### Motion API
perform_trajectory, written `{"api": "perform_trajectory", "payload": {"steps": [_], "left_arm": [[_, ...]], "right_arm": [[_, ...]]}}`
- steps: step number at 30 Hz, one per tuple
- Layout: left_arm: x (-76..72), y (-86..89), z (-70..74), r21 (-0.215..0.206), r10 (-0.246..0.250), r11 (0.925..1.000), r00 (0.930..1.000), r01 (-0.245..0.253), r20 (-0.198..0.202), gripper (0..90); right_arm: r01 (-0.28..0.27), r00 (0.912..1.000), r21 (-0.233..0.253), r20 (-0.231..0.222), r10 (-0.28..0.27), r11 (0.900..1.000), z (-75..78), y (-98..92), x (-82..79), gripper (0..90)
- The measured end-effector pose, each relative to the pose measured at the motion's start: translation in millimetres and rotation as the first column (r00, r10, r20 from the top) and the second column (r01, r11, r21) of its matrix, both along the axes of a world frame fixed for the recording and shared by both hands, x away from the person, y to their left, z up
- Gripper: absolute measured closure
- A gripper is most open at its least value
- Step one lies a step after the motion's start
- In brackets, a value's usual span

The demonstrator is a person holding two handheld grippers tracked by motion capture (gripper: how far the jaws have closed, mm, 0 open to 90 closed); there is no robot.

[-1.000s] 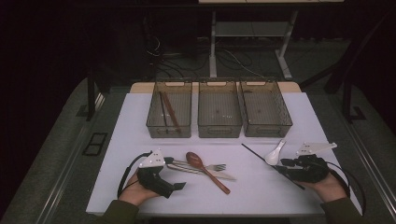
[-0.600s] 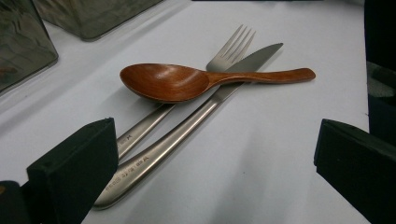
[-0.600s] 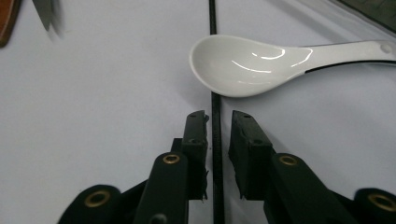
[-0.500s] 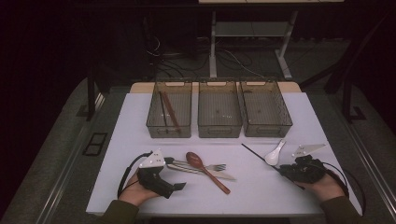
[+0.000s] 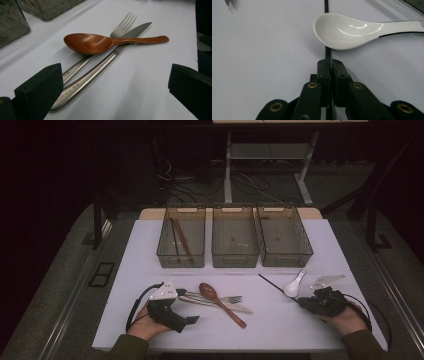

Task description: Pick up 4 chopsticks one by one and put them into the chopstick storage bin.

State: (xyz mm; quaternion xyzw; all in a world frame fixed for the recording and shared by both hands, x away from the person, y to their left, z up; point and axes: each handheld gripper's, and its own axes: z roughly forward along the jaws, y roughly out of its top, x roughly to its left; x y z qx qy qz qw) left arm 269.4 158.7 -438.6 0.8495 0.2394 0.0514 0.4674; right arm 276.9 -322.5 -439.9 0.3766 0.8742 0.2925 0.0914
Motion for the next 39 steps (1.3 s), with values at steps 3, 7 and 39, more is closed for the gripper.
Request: {"api": "perform_trajectory", "payload": {"steps": [3, 7, 39], "left_arm": [[0.1, 0.0, 0.0, 0.0, 0.0, 1.0, 1.0, 0.0, 0.0, 0.0], [0.0, 0.1, 0.2, -0.001, 0.001, 1.0, 1.0, -0.001, 0.001, 0.0], [0.4, 0.3, 0.2, 0.003, 0.0, 1.0, 1.0, 0.0, 0.002, 0.0]], "right_arm": [[0.001, 1.0, 0.002, 0.0, -0.001, 1.0, -0.1, -0.1, 0.1, 85.9], [0.003, 1.0, -0.001, -0.004, -0.003, 1.0, 0.4, -0.2, 0.9, 86.0], [-0.108, 0.9936, 0.141, 0.049, 0.102, 0.984, 27.2, 17.7, -7.5, 86.0]]}}
